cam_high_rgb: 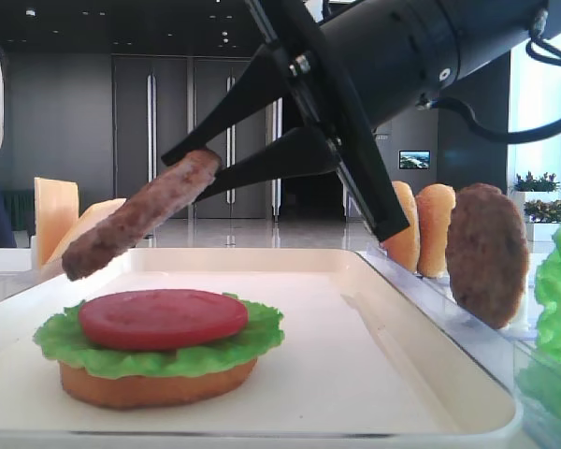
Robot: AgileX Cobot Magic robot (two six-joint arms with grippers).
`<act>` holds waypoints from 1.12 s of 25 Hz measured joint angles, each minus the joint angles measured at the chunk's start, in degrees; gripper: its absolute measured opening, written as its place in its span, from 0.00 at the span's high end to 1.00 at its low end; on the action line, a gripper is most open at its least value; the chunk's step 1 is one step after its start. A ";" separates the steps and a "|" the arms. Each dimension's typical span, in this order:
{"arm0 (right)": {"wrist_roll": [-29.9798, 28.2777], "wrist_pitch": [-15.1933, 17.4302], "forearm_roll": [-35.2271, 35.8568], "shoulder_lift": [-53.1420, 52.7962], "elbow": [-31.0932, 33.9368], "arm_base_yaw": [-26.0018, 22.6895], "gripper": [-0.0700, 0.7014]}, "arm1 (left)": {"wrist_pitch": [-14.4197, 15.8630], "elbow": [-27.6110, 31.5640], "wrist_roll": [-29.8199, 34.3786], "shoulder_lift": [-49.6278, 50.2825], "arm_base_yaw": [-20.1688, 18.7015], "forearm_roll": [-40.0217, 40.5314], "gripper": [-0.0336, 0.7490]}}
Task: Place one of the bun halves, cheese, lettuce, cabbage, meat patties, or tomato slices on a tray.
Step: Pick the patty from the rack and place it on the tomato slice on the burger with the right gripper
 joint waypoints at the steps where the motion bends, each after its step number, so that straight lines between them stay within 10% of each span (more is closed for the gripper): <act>1: 0.00 0.00 0.00 0.00 0.00 0.00 0.70 | 0.00 0.00 0.00 0.00 0.00 0.00 0.27; 28: -2.29 0.42 0.31 2.93 0.00 -0.48 0.70 | 0.00 0.00 0.00 0.00 0.00 0.00 0.27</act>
